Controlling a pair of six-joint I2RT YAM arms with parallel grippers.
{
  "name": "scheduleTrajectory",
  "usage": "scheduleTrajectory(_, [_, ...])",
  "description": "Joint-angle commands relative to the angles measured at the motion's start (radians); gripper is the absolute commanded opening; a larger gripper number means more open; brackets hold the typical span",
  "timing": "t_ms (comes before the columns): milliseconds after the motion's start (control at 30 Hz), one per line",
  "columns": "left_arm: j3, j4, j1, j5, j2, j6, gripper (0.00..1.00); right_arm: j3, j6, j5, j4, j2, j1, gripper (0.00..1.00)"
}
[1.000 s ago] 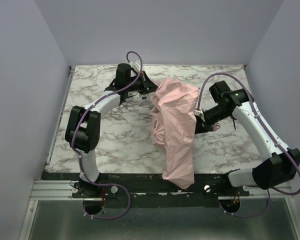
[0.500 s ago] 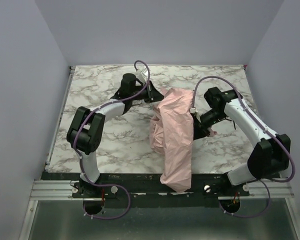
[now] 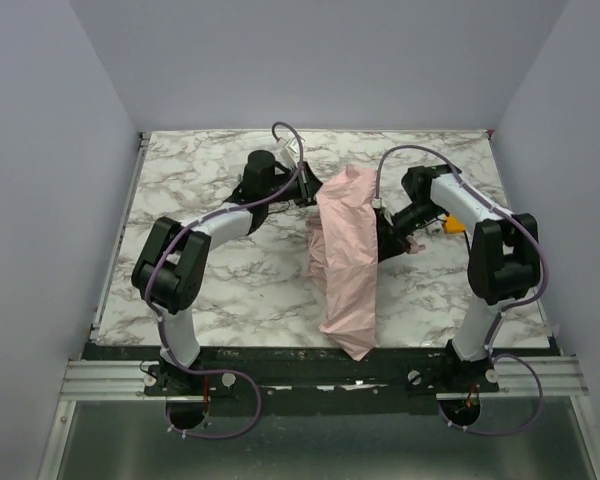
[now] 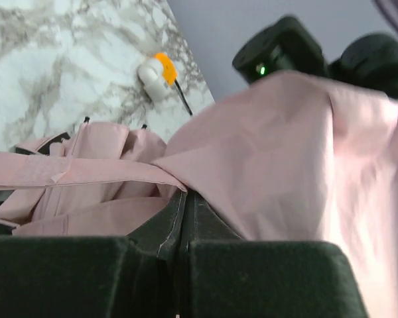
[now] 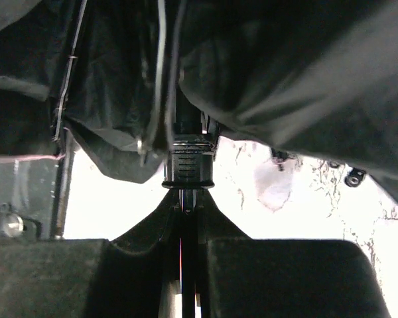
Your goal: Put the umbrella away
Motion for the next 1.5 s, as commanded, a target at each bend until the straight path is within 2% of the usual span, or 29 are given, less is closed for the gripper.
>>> scheduleTrajectory(0, [0.135, -0.129, 0.013, -0.098, 0.089, 0.014, 0.00, -0.087, -0.124, 0.026, 0.129, -0.016, 0.003, 0.01])
scheduleTrajectory(200, [0.219, -0.326, 0.028, -0.207, 0.141, 0.077, 0.00, -0.415, -0.328, 0.053, 0.294, -0.220, 0.003, 0.00])
scheduleTrajectory(333, [0.251, -0.333, 0.035, -0.218, 0.172, 0.082, 0.00, -0.550, -0.441, 0.105, 0.364, -0.315, 0.007, 0.00])
scheduleTrajectory(433, [0.293, -0.324, 0.035, -0.202, 0.193, 0.089, 0.00, -0.591, -0.450, 0.121, 0.392, -0.353, 0.010, 0.00])
scheduleTrajectory(600, [0.339, -0.255, 0.035, -0.139, 0.204, 0.093, 0.00, -0.562, -0.470, 0.123, 0.349, -0.313, 0.011, 0.00])
scheduleTrajectory(767, [0.298, -0.039, 0.020, 0.034, 0.188, 0.016, 0.00, -0.495, -0.303, 0.109, 0.408, -0.233, 0.010, 0.01])
scheduleTrajectory(967, [0.025, 0.237, -0.003, 0.103, 0.062, -0.060, 0.00, -0.272, -0.070, 0.071, 0.401, -0.094, 0.011, 0.01])
scheduleTrajectory(1067, [-0.074, 0.322, -0.015, 0.103, 0.011, -0.078, 0.00, -0.150, 0.055, 0.066, 0.381, -0.011, 0.010, 0.01])
scheduleTrajectory(1167, [-0.090, 0.313, -0.017, 0.085, -0.003, -0.074, 0.00, -0.089, 0.097, 0.037, 0.341, 0.039, 0.012, 0.01])
scheduleTrajectory(1233, [-0.068, 0.309, -0.018, 0.086, 0.002, -0.088, 0.00, -0.090, 0.180, 0.029, 0.354, 0.039, 0.015, 0.01])
scheduleTrajectory(1333, [-0.047, 0.408, -0.023, 0.104, 0.010, -0.180, 0.00, -0.081, 0.252, 0.043, 0.326, 0.043, 0.015, 0.01])
scheduleTrajectory(1467, [-0.066, 0.462, -0.037, 0.119, -0.042, -0.238, 0.00, -0.120, 0.456, 0.155, 0.468, 0.022, 0.015, 0.00])
